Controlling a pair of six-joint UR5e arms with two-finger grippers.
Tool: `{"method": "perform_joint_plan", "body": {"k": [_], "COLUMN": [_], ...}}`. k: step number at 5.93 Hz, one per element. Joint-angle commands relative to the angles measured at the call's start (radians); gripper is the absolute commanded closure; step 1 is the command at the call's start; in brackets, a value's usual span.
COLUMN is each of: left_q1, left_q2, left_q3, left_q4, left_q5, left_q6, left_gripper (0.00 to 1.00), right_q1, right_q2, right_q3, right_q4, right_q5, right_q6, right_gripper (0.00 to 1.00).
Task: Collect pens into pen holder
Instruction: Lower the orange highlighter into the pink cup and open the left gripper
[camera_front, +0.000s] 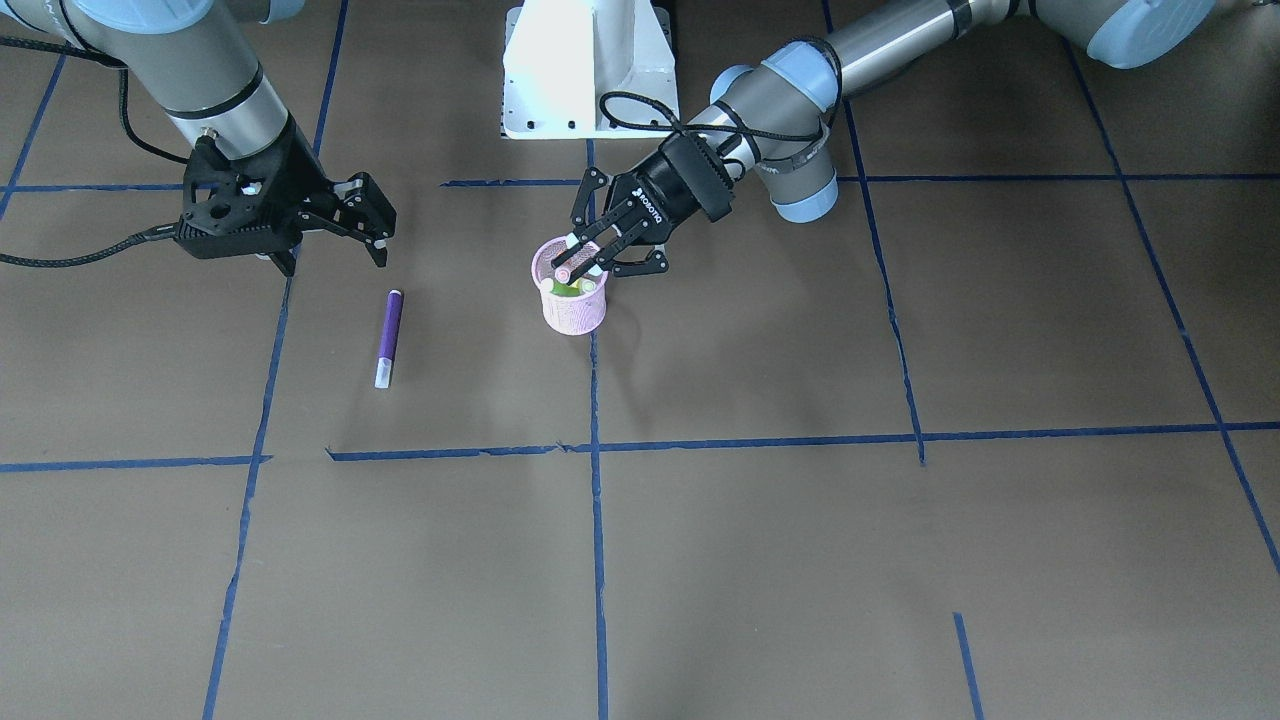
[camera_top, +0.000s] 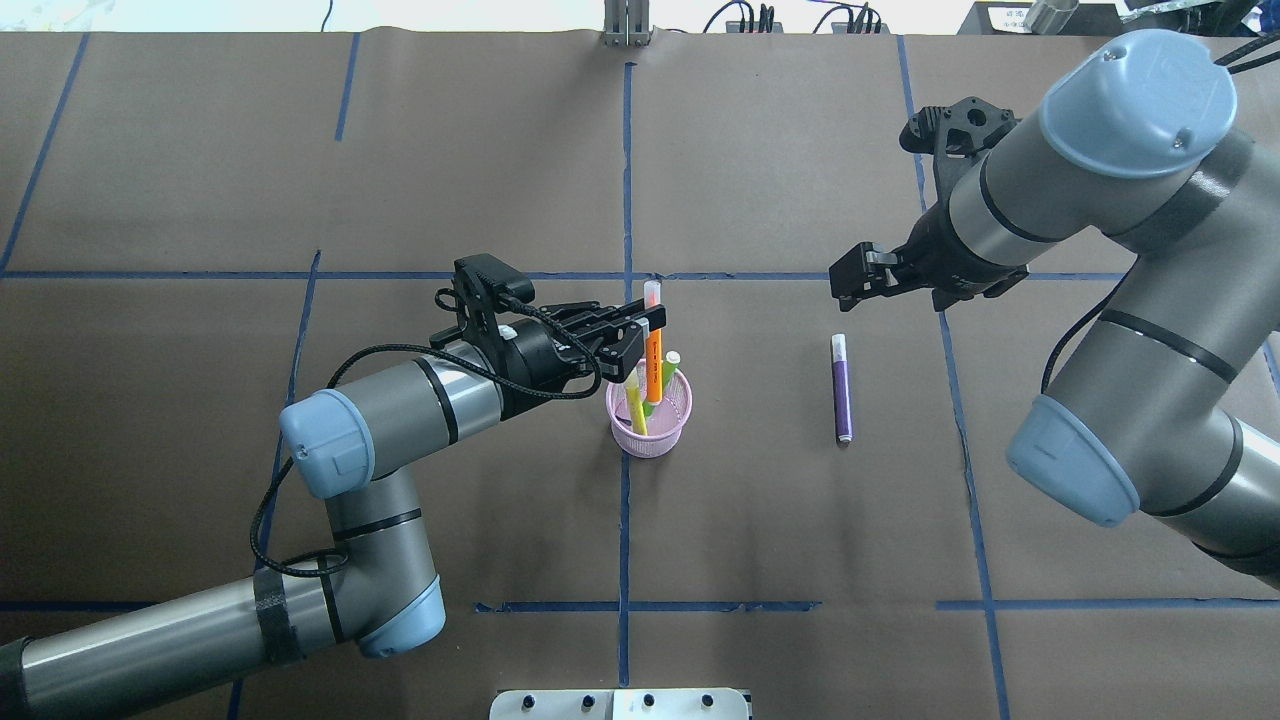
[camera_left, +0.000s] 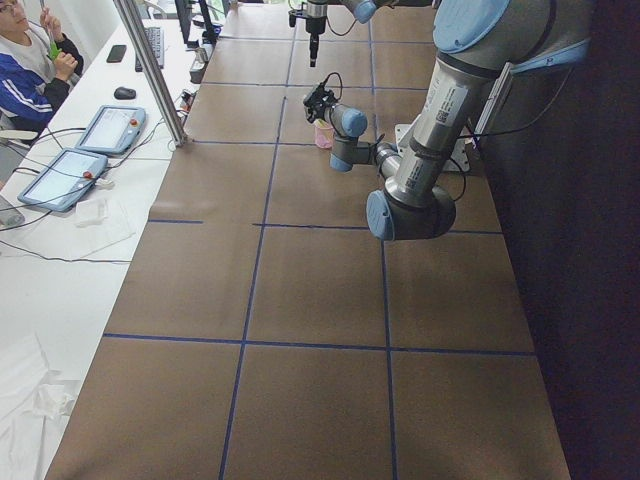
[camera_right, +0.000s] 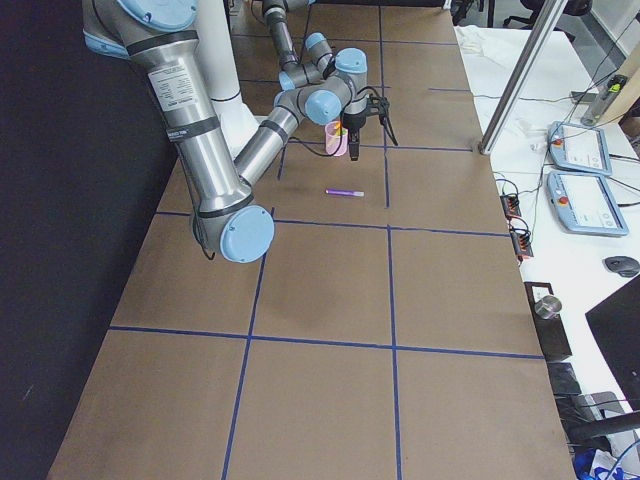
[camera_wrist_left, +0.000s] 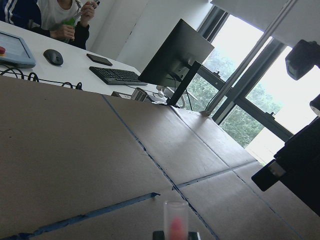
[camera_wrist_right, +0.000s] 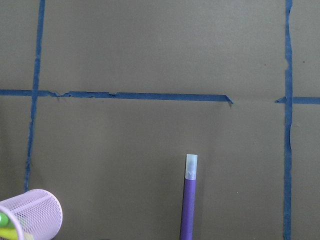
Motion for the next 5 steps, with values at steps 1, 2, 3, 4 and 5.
{"method": "perform_joint_plan", "body": {"k": [1,2,3,4,5], "left_q1": [0.013,0.016,0.016,0.016,0.013], "left_q2": [0.004,0.009,0.006,0.006,0.007], "left_q3": [0.005,0.005,0.004,-0.002,-0.011], "left_q4": [-0.005,-0.005,-0.003,-0.005,-0.007], "left_q5": [0.000,0.000,0.000,0.000,-0.003], "left_q6": [0.000,0.003,0.005,0.002,-0.003], "left_gripper": [1.00,0.77,0.14,0.00,0.00], "right_q1": [0.001,0.001,0.001,0.001,0.000], "right_q2": [-0.001,-0.003,-0.003,-0.003,-0.003], "right_q3": [0.000,0.000,0.000,0.000,0.000], "right_q4": [0.000,0.000,0.000,0.000,0.000], "right_q5": [0.000,0.000,0.000,0.000,0.000], "right_q6": [0.000,0.000,0.000,0.000,0.000], "right_gripper": [0.00,0.00,0.00,0.00,0.00]}}
